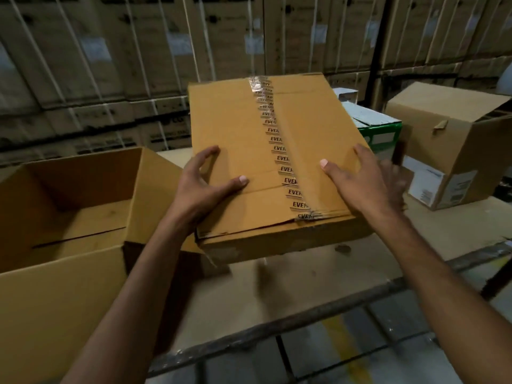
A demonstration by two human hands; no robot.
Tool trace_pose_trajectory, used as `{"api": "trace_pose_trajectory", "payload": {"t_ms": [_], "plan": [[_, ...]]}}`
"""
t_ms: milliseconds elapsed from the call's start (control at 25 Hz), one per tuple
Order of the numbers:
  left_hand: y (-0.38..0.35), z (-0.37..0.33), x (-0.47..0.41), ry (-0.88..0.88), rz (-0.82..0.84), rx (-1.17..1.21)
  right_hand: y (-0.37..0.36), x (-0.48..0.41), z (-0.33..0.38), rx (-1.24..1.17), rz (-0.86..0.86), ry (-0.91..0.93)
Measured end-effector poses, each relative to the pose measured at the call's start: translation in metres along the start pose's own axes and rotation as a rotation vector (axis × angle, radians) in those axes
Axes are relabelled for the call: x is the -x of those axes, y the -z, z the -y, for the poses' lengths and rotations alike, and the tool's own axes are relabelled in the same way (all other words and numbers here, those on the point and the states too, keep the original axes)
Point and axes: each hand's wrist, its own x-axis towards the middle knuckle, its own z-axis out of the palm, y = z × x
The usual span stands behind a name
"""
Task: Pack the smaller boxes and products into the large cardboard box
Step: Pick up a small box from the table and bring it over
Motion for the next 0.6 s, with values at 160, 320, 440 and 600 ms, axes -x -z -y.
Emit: {"api": "trace_pose_trajectory", "payload": {"t_ms": [160, 320, 440, 600], "plan": [[0.088, -0.003, -0.014, -0.079, -0.085, -0.050, -0.025, 0.017, 0.080, -0.054, -0.094, 0.100], [0.166, 0.003, -0.030, -0.131, -0.154, -0.116, -0.048, 0.027, 0.158, -0.136, -0.145, 0.161], [0.221, 0.017, -0.032, -0.193, -0.234, -0.165, -0.081, 0.042, 0.212, -0.203, -0.157, 0.223], [0.289, 0.033, -0.030, -0.187, -0.366, -0.264, -0.130, 0.060, 0.275, -0.291, -0.094, 0.307]]}}
